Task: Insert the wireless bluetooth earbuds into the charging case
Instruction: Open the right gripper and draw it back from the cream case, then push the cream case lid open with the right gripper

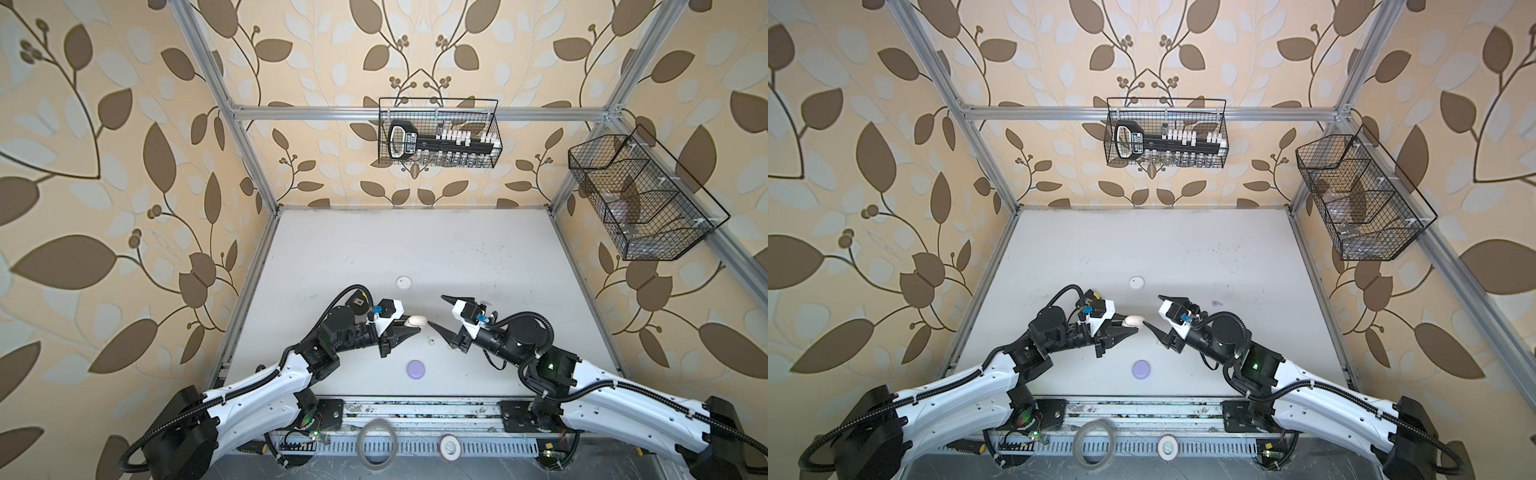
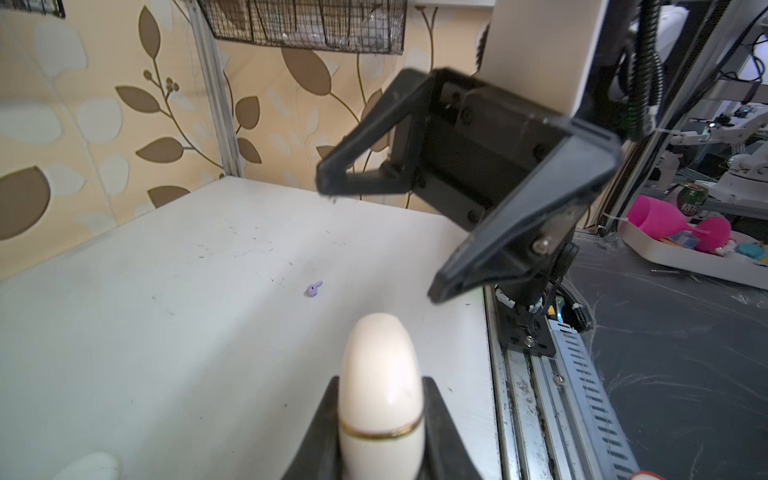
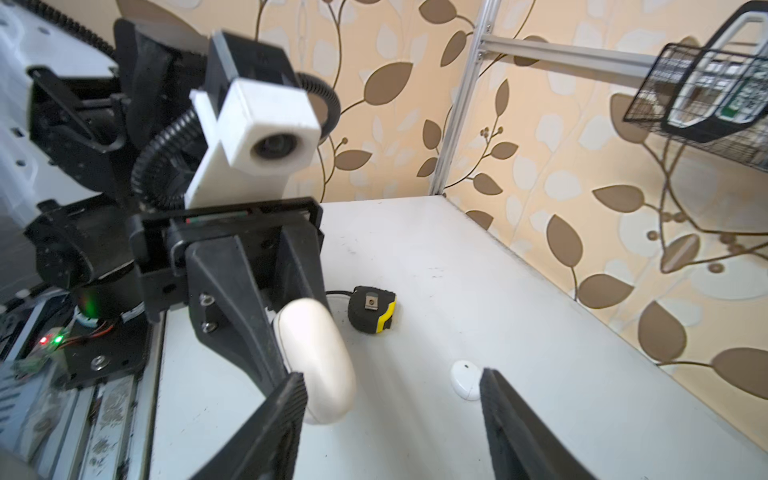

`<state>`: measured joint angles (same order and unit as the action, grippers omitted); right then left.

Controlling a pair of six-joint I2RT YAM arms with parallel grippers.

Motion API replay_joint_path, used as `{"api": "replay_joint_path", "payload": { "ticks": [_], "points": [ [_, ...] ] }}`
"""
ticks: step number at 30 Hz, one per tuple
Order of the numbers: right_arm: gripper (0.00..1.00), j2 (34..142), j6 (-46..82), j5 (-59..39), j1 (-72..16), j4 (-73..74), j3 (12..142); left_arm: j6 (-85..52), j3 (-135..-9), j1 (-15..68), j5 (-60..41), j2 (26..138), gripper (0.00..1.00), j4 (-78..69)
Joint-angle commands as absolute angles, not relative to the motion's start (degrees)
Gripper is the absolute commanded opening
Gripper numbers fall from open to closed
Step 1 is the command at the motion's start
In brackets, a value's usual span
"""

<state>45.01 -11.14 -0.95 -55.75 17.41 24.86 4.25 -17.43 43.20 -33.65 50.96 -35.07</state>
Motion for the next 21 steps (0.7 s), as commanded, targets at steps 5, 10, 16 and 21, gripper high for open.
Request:
{"api": "replay_joint_path", "payload": {
  "ticks": [5, 10, 16, 21],
  "points": [
    [0.64, 46.92, -12.22, -5.03, -57.28, 15.92, 27.61, 6.62, -17.41, 43.77, -39.96, 50.28, 0.00, -40.61],
    [0.61, 47.08, -11.52, -3.98, -57.25, 16.19, 27.82, 7.18, -17.39, 44.03, -41.08, 50.70, 0.00, -41.24],
    [0.59, 47.90, -10.25, -2.15, -56.95, 16.18, 28.32, 8.24, -17.83, 44.63, -42.66, 51.66, 0.00, -40.80],
    [0.51, 47.45, -7.72, -2.97, -55.04, 17.32, 28.04, 9.26, -18.80, 44.91, -41.59, 52.51, 0.00, -38.29]
  ]
}}
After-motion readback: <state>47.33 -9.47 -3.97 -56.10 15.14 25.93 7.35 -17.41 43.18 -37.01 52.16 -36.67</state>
